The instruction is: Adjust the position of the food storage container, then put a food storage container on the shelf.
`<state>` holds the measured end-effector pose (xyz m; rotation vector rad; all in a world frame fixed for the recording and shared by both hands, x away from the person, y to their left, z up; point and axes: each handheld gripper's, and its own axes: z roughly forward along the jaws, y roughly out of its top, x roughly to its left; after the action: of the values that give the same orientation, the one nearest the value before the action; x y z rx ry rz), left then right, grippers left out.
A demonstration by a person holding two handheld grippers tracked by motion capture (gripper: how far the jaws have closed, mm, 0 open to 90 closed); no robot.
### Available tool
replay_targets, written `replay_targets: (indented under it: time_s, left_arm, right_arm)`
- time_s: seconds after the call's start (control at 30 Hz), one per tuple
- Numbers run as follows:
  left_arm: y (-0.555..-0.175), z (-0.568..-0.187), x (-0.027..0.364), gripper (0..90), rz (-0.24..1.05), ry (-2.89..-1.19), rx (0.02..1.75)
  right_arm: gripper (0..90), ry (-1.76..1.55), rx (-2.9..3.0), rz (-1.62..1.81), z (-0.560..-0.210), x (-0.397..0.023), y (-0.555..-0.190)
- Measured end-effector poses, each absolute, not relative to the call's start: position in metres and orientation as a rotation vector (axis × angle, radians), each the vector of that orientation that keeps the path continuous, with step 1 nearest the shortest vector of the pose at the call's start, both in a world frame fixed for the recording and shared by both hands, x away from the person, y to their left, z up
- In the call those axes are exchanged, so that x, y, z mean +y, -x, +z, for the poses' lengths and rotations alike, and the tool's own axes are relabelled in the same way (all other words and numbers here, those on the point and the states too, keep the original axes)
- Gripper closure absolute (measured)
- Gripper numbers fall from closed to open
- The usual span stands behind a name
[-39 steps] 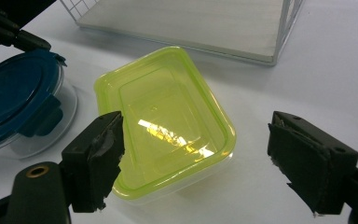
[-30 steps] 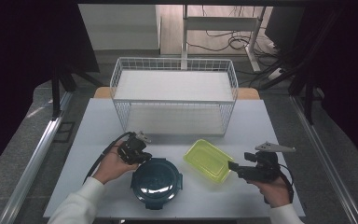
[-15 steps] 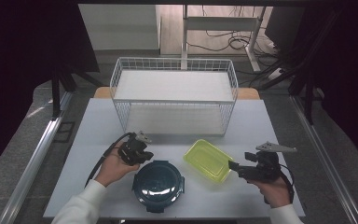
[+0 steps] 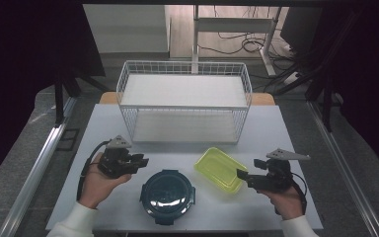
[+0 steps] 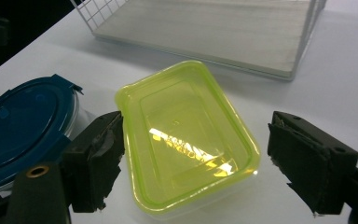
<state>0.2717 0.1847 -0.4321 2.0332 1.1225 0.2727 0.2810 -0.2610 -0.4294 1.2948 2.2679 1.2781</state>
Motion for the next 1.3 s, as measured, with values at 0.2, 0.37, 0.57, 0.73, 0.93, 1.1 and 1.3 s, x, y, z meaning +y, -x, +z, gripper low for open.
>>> replay_targets:
  time_s: [0.2, 0.37, 0.57, 0.73, 0.93, 1.1, 1.3]
  left_arm:
    - [-0.26, -0.426, 0.198, 27.8, 0.201, -1.925, 1.213]
    - [-0.254, -0.427, 0.199, 24.0, 0.225, -1.923, 1.282]
    - [-0.249, -0.433, 0.202, 22.1, 0.207, -1.905, 1.303]
    - [-0.244, -0.432, 0.206, 17.4, 0.213, -1.879, 1.3]
    - [-0.241, -0.436, 0.206, 15.2, 0.176, -1.871, 1.286]
    - [-0.24, -0.445, 0.206, 14.1, 0.138, -1.87, 1.301]
    - [-0.239, -0.445, 0.207, 12.0, 0.119, -1.839, 1.305]
  right_arm:
    - [18.3, -1.27, 2.287, 1.302, -0.427, -0.257, -0.279]
    - [18.3, -1.253, 2.291, 1.296, -0.427, -0.256, -0.276]
    - [17.8, -1.242, 2.3, 1.307, -0.426, -0.252, -0.276]
    - [15.5, -1.273, 2.322, 1.345, -0.426, -0.246, -0.274]
    - [15.0, -1.336, 2.339, 1.357, -0.431, -0.242, -0.274]
    - [14.6, -1.344, 2.348, 1.35, -0.432, -0.238, -0.273]
    - [13.8, -1.327, 2.386, 1.335, -0.433, -0.23, -0.262]
